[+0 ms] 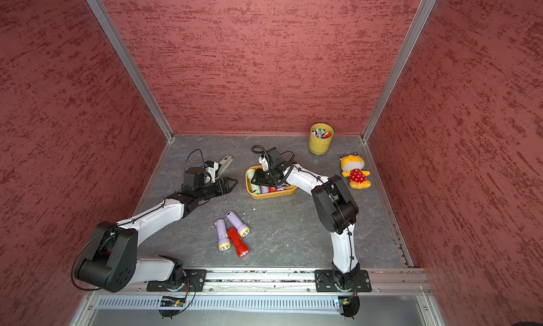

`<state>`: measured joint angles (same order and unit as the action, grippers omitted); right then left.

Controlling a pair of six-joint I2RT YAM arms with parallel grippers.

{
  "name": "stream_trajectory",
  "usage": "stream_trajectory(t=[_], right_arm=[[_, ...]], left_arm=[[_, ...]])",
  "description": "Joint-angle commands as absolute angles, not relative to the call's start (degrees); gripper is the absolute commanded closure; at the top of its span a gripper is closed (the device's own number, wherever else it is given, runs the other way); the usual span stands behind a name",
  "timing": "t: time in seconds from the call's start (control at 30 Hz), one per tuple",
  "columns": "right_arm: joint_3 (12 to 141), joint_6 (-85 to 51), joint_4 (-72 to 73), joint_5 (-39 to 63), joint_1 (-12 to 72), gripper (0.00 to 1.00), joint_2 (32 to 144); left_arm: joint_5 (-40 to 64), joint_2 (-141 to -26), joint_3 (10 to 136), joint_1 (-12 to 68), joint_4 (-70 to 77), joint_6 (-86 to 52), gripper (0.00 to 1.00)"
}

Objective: Put the flashlights into the storage boxes
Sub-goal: Place the flashlight at the storage box.

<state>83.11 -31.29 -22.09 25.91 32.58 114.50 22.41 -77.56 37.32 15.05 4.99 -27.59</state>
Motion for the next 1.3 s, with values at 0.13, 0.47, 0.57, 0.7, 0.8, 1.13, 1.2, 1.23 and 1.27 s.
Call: stream_trajectory(t=[0.13,0.47,0.57,0.7,0.8,1.13,1.2,1.23,1.27], right_arm=[[81.8,-33.7,-21.4,24.3,32.7,0.54,113.4],[75.5,-38.3,-14.4,24.9,32.7,0.62,109.8],[75.3,-38.4,-14.5,24.1,32.7,0.61,109.8],[75.7,-38.4,-14.8,24.2,32.7,0.54,110.1],[76.6,-37.5,-16.5,22.5,32.7,0.53,110.1],[79.0,-34.1,-22.9,17.2,32.7,0.52,107.7],[79.1,-33.6,-23.8,16.1,32.7,0.52,106.8],[79.1,-33.3,-24.1,15.6,32.7,0.52,106.3],[79.1,-33.1,-24.5,15.2,32.8,0.52,105.9]], left_arm=[[22.5,-76.0,36.9,14.7,5.0,-26.7,0.19],[22.6,-76.3,37.0,14.7,5.4,-26.7,0.19],[22.7,-76.5,37.1,14.7,5.4,-26.7,0.19],[22.8,-76.5,37.2,14.7,5.4,-26.7,0.19],[22.8,-76.6,37.3,14.7,5.4,-26.8,0.19],[22.7,-76.3,37.7,14.7,5.0,-26.5,0.19],[22.6,-76.4,37.8,14.7,4.9,-26.5,0.19],[22.6,-76.4,37.8,14.7,4.9,-26.5,0.19],[22.6,-76.5,37.9,14.7,5.0,-26.5,0.19]])
